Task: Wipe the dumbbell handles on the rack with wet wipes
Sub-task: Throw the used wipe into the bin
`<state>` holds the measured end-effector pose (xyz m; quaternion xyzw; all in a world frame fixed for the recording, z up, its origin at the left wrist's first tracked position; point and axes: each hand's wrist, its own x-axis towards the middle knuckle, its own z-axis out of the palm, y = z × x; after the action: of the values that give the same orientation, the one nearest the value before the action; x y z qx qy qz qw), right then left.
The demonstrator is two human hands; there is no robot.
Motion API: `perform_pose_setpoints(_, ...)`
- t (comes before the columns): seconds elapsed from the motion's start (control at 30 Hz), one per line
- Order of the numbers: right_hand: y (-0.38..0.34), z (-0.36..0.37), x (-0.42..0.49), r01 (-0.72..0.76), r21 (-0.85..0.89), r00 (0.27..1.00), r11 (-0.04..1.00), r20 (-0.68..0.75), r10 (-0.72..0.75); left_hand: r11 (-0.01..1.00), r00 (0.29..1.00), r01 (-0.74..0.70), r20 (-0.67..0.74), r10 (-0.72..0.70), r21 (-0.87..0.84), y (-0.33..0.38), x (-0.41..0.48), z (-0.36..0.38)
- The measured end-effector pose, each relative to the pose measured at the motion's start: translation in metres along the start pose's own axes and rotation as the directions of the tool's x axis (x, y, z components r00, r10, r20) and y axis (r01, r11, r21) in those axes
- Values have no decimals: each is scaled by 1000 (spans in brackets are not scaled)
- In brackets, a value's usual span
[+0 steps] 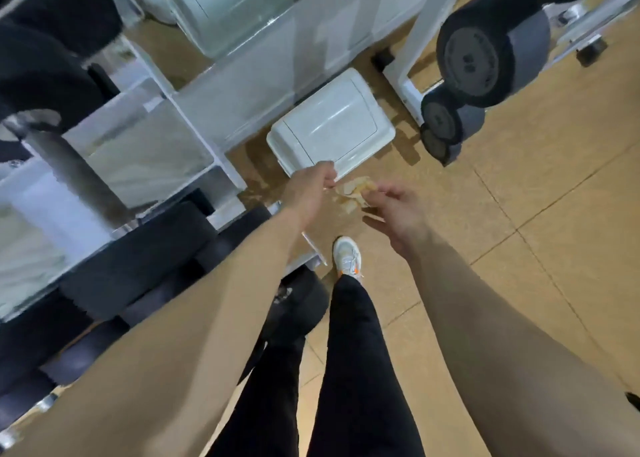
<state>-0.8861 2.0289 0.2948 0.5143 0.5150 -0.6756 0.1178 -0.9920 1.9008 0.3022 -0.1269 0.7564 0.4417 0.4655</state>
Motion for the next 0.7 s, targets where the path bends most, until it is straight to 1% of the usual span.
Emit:
perform_pose_setpoints(0.03, -1, -5, 22, -17, -18, 1000, 1000, -23, 17, 999, 999, 3, -32, -2, 32, 0, 22, 6)
perform_pose_setpoints(0.13, -1, -17, 89, -39, -40, 993, 998, -112, 34, 992, 998, 32, -61, -25, 119, 0, 90, 24)
perform_pose_setpoints(0.2, -2, -21, 126, -18, -48, 987, 999, -163, 10, 980, 998, 28, -59, -17, 198, -4, 131, 35)
perform_pose_setpoints(0.27, -4, -20, 157, 9, -83, 984, 996, -179, -24, 969, 999, 10, -50, 2, 247, -10, 167, 43)
perform_pose_setpoints(0.37, -1, -16, 190, 31, -139, 987, 990, -154, -53, 976, 999, 15, -45, -5, 217, -17, 199, 52)
perform_pose_setpoints(0.5, -4, 1, 223, 14, -180, 997, 984, -76, -28, 988, 986, -40, -155, 63, 147, -27, 218, 56)
perform_pose_setpoints(0.6, -12, 21, 241, 14, -243, 993, 970, -108, -42, 992, 987, -55, -146, 71, 114, -30, 220, 55)
perform_pose_setpoints(0.7, -22, 35, 240, 21, -409, 982, 912, -165, -97, 990, 987, -66, -138, 84, 128, -28, 216, 54)
